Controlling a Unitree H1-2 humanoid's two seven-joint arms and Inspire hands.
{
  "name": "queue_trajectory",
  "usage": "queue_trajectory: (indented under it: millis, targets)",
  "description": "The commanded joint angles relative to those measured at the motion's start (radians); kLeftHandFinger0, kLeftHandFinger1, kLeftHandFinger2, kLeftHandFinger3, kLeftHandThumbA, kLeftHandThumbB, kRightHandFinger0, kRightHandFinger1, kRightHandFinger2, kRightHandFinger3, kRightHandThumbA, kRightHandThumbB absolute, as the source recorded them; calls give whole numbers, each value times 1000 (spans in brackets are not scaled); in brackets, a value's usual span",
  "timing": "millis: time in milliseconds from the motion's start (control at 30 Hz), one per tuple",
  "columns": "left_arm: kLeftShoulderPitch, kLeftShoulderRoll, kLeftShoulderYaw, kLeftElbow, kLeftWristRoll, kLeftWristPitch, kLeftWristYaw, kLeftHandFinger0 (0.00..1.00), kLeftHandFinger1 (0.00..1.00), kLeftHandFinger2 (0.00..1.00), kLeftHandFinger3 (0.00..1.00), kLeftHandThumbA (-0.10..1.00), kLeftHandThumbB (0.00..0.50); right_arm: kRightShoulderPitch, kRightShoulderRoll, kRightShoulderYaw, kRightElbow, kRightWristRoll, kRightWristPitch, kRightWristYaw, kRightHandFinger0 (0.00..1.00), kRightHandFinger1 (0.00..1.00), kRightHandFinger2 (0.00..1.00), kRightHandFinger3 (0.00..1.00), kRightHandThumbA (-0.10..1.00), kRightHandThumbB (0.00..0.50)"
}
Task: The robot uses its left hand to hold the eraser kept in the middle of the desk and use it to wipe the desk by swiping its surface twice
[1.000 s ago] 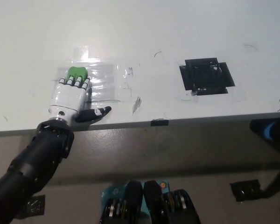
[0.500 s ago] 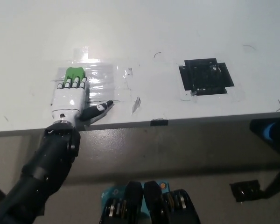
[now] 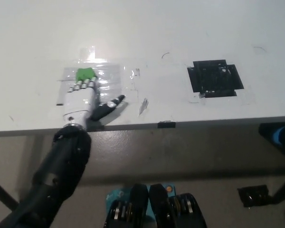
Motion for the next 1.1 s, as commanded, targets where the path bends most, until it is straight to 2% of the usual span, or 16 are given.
queue_trajectory:
  millis: [0,33,67,167,200,333,467,567,667,1000,1067]
  targets:
    - [74,-121,-144,128,15,-11,-212,1000,1000,1000,1000,1000,408,-46,-14,14,-41,-12,11,-11,1000,1000,1000,1000,1000,1]
    - [66,-131,-174,138,38,-13,-205,1000,1000,1000,1000,1000,398,-50,-15,17,-37,-15,3,-11,1000,1000,1000,1000,1000,0]
    - [53,-148,-238,145,88,-4,-232,1000,1000,1000,1000,1000,433,-51,-18,20,-42,-14,6,-8,1000,1000,1000,1000,1000,0]
    - [30,-158,-343,173,163,15,-253,1000,1000,1000,1000,1000,499,-57,-22,26,-39,-23,-2,-8,1000,1000,1000,1000,1000,7]
    - [26,-161,-364,184,176,23,-244,1000,1000,1000,1000,1000,500,-61,-22,25,-38,-21,-1,-10,1000,1000,1000,1000,1000,7]
    - [-14,-173,-454,244,226,42,-275,1000,1000,1000,1000,1000,494,-80,-21,29,-35,-23,-13,-14,1000,1000,1000,1000,1000,3]
    - [-23,-177,-499,272,240,57,-259,1000,1000,1000,1000,1000,500,-84,-13,36,-42,-25,-10,-17,1000,1000,1000,1000,1000,0]
    - [-35,-199,-534,328,259,76,-234,1000,1000,1000,1000,1000,468,-92,-7,31,-28,-26,-37,-26,1000,1000,1000,1000,1000,1]
    - [-48,-226,-543,357,243,72,-237,1000,1000,1000,1000,1000,439,-97,2,20,-31,-14,-40,-36,1000,1000,1000,1000,1000,10]
    - [-106,-334,-531,407,196,56,-240,1000,1000,1000,1000,1000,426,-99,-1,19,-35,0,-37,-24,1000,1000,1000,1000,1000,0]
    - [-116,-354,-526,411,186,50,-247,1000,1000,1000,1000,1000,441,-99,-4,25,-36,1,-34,-16,1000,1000,1000,1000,1000,1]
